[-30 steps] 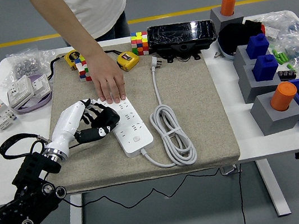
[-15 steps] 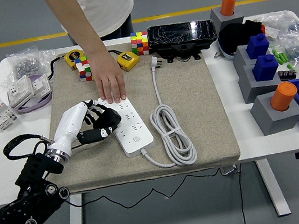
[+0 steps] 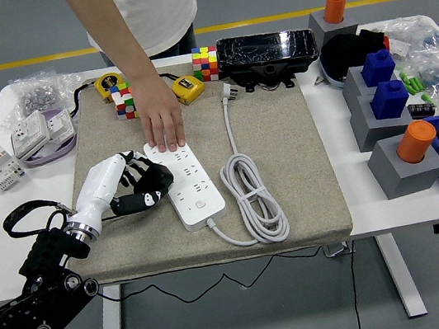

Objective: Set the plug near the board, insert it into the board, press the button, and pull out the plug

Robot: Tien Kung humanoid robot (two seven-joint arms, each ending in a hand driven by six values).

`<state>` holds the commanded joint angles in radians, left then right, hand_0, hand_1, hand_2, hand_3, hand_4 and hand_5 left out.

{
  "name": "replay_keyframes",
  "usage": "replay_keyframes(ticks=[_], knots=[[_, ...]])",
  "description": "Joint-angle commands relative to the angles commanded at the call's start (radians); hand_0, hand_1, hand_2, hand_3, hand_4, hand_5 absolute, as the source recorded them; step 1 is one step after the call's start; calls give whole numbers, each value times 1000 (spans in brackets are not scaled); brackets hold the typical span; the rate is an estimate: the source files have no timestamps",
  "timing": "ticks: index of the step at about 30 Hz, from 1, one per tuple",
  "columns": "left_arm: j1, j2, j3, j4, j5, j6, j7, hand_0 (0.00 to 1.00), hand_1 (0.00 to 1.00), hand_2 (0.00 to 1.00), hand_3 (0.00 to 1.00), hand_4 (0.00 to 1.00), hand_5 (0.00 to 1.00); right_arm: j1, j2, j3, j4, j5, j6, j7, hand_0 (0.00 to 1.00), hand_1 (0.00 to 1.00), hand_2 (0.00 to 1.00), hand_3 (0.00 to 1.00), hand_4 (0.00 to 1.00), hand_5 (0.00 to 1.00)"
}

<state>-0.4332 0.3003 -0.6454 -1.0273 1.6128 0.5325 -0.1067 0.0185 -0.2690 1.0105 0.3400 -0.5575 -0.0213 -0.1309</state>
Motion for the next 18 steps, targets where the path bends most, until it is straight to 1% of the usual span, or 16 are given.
replay_keyframes(ticks=[4, 7, 8, 13, 14, 18], knots=[[1, -1, 0, -1, 5, -1, 0, 324, 352, 396, 526, 636, 2, 0, 0, 0, 1, 0, 0, 0, 582, 672, 684, 617, 978, 516], [0, 0, 1, 0, 7, -12, 7, 324, 352, 396, 526, 636, 2, 0, 0, -1, 1, 0, 0, 0, 582, 672, 684, 617, 978, 516], [0, 0, 1, 0, 9, -15, 9, 377, 463, 500, 547, 842, 50, 0, 0, -1, 1, 0, 0, 0, 581, 672, 684, 616, 978, 516], [1, 0, -1, 1, 16, -36, 20, 377, 463, 500, 547, 842, 50, -1, 0, -3, 0, 1, 1, 0, 581, 672, 684, 616, 978, 516], [1, 0, -1, 2, 18, -38, 18, 546, 693, 621, 592, 998, 182, 0, 0, -3, 0, 1, 1, 0, 582, 672, 684, 617, 979, 517], [0, 1, 1, 5, 29, -39, 15, 546, 693, 621, 592, 998, 182, 0, 0, 0, 0, 0, 1, 0, 582, 672, 684, 617, 979, 517]])
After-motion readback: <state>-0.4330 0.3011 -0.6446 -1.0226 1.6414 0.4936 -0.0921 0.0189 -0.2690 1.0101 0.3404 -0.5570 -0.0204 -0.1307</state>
